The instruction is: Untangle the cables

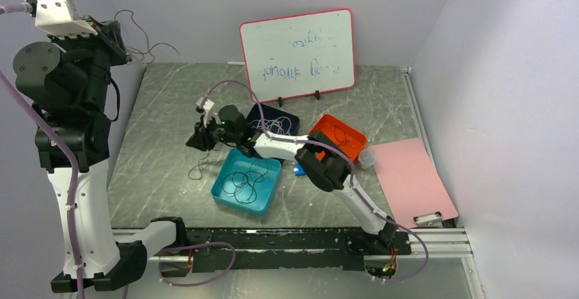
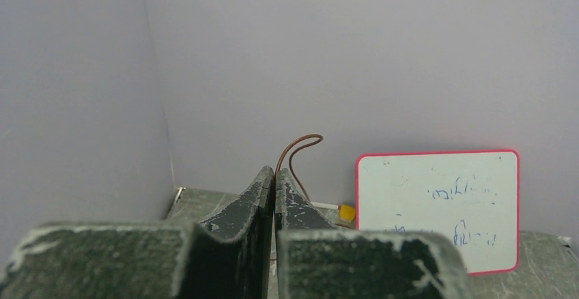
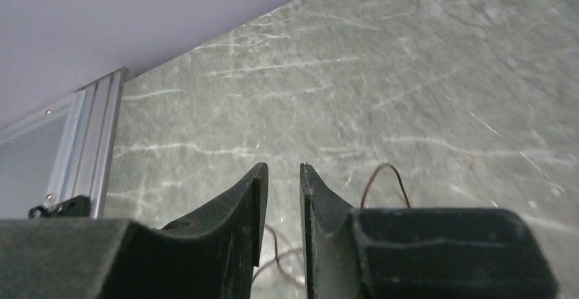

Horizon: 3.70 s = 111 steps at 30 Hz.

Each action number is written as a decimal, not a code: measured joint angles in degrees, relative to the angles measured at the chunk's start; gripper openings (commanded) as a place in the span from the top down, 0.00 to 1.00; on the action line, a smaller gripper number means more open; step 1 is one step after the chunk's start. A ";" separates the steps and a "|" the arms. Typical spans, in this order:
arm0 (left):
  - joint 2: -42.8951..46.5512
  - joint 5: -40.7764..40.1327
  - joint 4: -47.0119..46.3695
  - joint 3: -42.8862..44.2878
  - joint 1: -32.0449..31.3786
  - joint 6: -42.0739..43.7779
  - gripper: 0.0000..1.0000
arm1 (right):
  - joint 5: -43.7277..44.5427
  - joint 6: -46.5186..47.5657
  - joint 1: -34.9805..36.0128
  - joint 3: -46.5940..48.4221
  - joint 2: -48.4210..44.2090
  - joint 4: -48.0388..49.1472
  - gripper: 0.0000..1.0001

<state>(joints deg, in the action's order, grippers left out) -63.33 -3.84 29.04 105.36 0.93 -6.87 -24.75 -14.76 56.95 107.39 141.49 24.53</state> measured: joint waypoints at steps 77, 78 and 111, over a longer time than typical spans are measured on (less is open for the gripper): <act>-17.79 -19.34 8.68 -56.43 -52.09 -25.53 0.61 | 30.40 1.90 -19.02 -59.30 -66.42 -11.17 0.63; -17.20 -19.43 8.79 -56.43 -52.09 -25.77 0.57 | 30.34 1.81 -19.02 -59.30 -66.42 -11.15 0.63; -10.49 -4.63 1.92 -52.00 -8.61 -17.22 0.49 | 30.10 0.26 -19.02 -61.27 -66.34 -11.43 0.60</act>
<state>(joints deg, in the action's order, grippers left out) -73.82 -8.47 30.96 53.36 -7.68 -24.10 5.34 -14.50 37.93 46.13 75.16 13.10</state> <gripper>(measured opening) 0.500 0.402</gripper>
